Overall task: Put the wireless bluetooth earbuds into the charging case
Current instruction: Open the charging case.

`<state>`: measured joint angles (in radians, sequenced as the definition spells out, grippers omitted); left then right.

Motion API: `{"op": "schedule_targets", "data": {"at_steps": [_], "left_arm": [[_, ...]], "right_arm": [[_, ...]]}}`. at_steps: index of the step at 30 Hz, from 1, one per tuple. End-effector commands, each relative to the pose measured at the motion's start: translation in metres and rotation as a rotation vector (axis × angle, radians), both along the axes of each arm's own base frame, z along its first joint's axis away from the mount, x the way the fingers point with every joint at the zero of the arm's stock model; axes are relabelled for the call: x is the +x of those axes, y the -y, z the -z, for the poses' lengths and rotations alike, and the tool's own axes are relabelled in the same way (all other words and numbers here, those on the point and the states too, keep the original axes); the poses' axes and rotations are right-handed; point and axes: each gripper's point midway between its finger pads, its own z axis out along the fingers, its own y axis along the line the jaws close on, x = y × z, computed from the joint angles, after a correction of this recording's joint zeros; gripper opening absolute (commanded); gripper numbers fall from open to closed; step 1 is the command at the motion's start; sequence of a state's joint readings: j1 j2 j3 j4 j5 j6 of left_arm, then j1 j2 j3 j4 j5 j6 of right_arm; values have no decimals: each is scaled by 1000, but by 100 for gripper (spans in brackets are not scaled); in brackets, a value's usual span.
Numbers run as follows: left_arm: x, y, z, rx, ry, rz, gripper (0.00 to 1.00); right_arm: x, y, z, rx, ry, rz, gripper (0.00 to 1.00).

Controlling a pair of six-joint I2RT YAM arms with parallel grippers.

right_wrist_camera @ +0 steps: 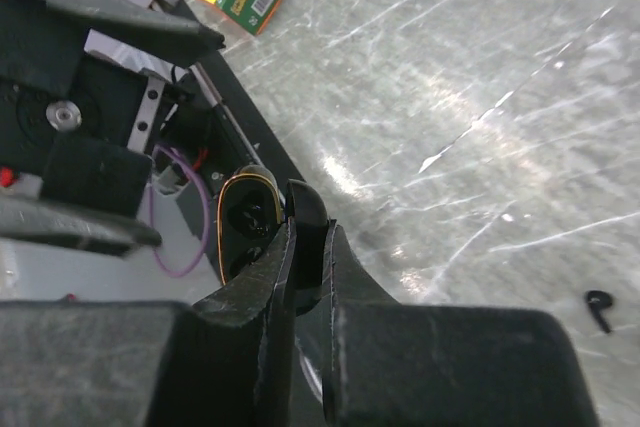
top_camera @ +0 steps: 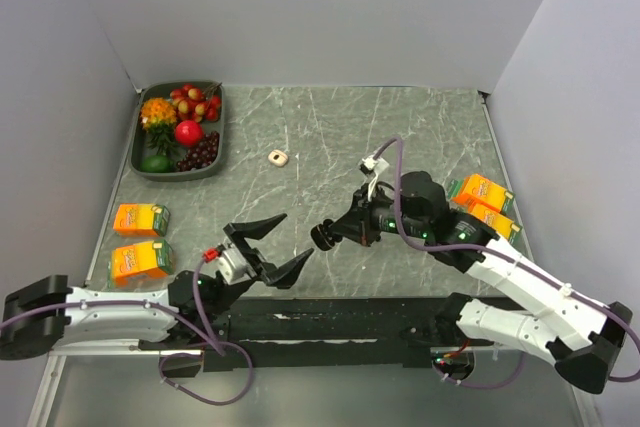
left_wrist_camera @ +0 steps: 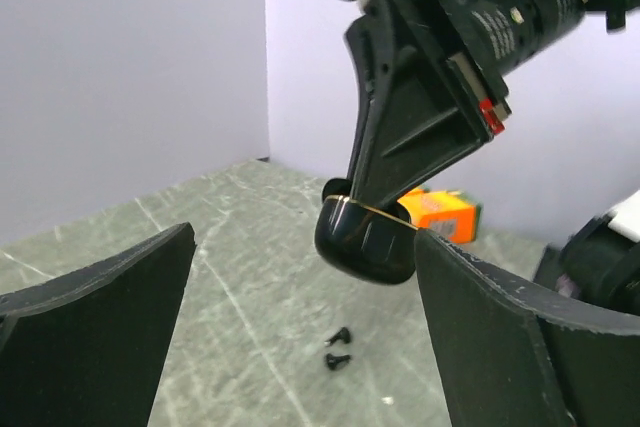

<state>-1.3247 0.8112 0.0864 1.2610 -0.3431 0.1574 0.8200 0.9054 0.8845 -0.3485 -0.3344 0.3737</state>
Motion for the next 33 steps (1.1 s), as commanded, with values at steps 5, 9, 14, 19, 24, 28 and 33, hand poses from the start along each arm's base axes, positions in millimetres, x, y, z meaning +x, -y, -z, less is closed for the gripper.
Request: {"op": "schedule_targets", "data": {"at_steps": [5,9,14,19,24,28,33], "left_arm": [[-2,-5,-19,-78,-188,55,96],[-18,3,-25,-91,-201,168,96],[-30,27,-18,31,-242,250,96],[-32,37,-7,62,-295,278,96],[-49,33,-7,23,-238,373,96],[-54,38,2,65,-195,398,96],[-59,41,7,77,-140,419,96]], "right_arm": [[6,27,-38,-67,265,0,0],[7,33,-35,-130,369,-15,0],[-4,39,-37,-196,457,-77,0],[-19,42,-48,-193,534,-148,0],[-40,37,-48,-165,556,-258,0],[-63,30,-44,-136,537,-387,0],[-79,23,-39,-126,493,-477,0]]}}
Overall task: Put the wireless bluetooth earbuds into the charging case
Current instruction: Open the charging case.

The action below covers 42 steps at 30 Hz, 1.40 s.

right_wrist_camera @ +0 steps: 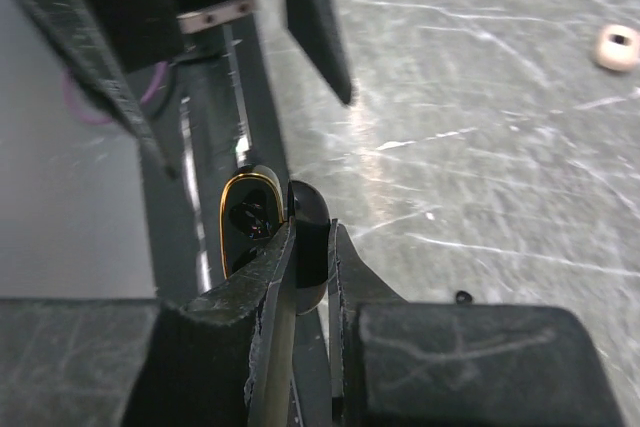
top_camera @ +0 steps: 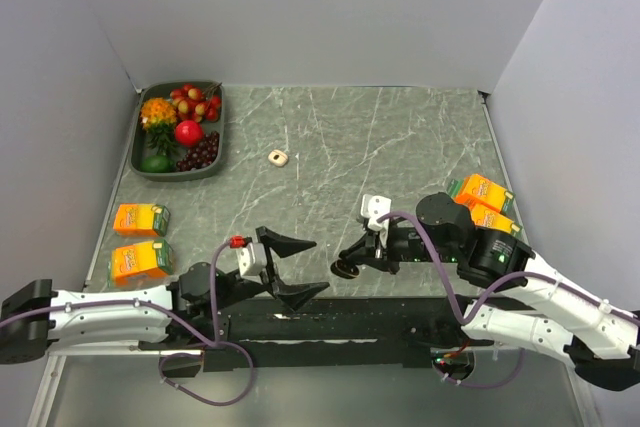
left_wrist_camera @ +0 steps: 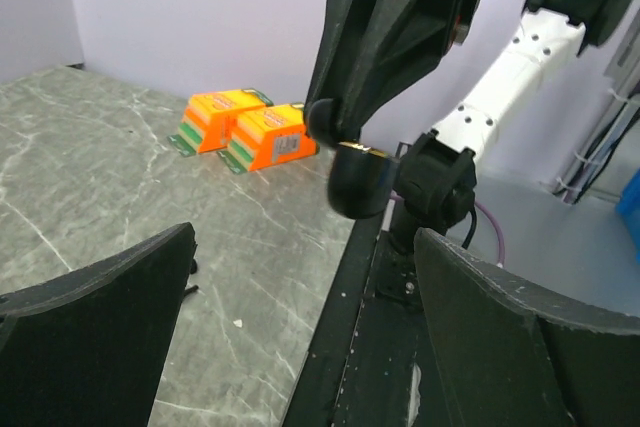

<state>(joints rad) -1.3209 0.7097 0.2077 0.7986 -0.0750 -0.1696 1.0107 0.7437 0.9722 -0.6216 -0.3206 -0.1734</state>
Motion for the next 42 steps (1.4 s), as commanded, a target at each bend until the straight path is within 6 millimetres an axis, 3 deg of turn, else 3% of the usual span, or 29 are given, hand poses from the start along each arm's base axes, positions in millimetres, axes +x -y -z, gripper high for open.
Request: {"op": "schedule_targets", "data": {"at_steps": [1,3,9,13,17,25,31,42], "left_arm": [[-10,-1,-12,-65,71,49,96],[-14,1,-12,-64,84,71,98],[-25,12,-10,-25,117,149,89],[-26,18,-11,-3,113,165,77],[-31,20,-11,-3,121,198,74],[-34,28,3,60,111,230,66],[-34,33,11,89,97,242,66],[-36,34,3,68,109,249,64]], "right_arm": [[-23,-9,-17,33,-9,-136,0],[-24,-11,-17,37,-11,-144,0],[-22,-20,-4,-5,-27,-161,0],[-19,-25,-3,-8,-29,-162,0],[-17,-29,3,-27,-41,-168,0],[-15,-34,2,-35,-37,-176,0],[-16,-35,0,-30,-33,-184,0],[-17,-36,1,-32,-35,-188,0]]}}
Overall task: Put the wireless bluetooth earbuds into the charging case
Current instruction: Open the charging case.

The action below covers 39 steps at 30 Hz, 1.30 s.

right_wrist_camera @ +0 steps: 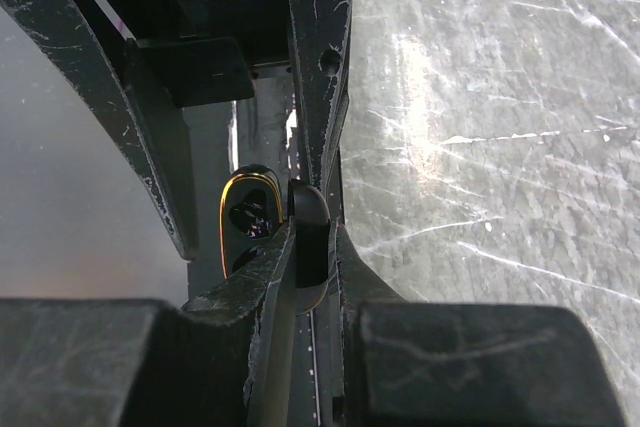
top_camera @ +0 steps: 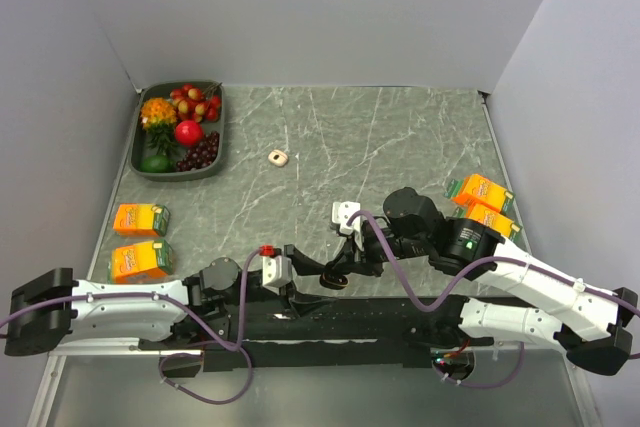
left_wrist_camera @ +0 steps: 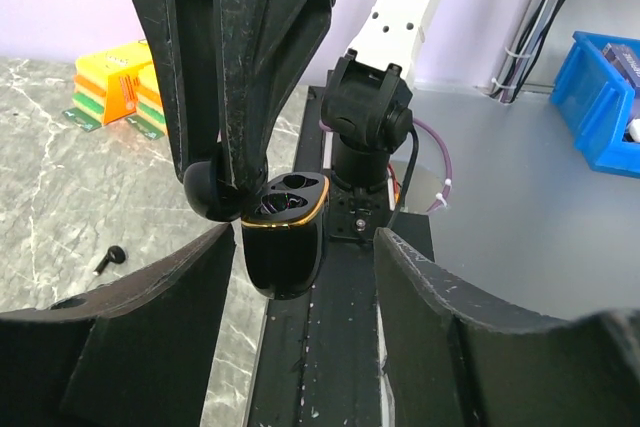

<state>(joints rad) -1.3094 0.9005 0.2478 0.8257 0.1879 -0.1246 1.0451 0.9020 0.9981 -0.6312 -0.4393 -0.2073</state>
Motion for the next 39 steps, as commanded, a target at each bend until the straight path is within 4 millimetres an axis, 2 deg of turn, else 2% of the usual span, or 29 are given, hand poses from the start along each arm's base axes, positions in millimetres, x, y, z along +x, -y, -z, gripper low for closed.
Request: {"op": "schedule_targets", "data": {"at_steps": [1,8,11,12,16,21,23,25,26,31,32,33,34,35,39], "left_arm": [[-2,2,-30,-76,28,20,64],[-4,4,-29,-71,30,34,57],[-5,6,-28,-63,31,39,50],[-5,6,-28,-61,34,40,43],[-5,7,-26,-58,34,42,35],[-4,7,-27,-59,31,36,37],[-3,7,-26,-56,33,33,35],[-2,7,-26,-60,36,27,16],[-1,7,-24,-60,40,22,1],[8,5,-22,-80,72,-29,1],[9,3,-20,-79,84,-43,1],[12,3,-21,-86,91,-56,1],[13,2,-21,-92,95,-66,1],[17,-1,-23,-111,116,-87,1],[28,-5,-25,-136,171,-155,1]], "right_arm": [[-1,-8,-26,72,49,-33,0],[-1,-10,-24,67,45,-37,0],[-1,-10,-24,68,46,-36,0],[-1,-10,-24,67,47,-36,0],[-1,-10,-27,74,49,-30,0],[-2,-10,-27,74,49,-36,0],[-2,-10,-26,73,48,-35,0],[-1,-10,-27,73,48,-35,0],[0,-10,-26,71,50,-29,0],[4,-10,-31,82,55,5,0],[5,-10,-32,82,55,8,2],[6,-10,-33,86,58,15,13],[6,-10,-35,89,57,22,18],[6,-9,-36,92,56,24,30],[10,-9,-44,117,62,59,49]]}}
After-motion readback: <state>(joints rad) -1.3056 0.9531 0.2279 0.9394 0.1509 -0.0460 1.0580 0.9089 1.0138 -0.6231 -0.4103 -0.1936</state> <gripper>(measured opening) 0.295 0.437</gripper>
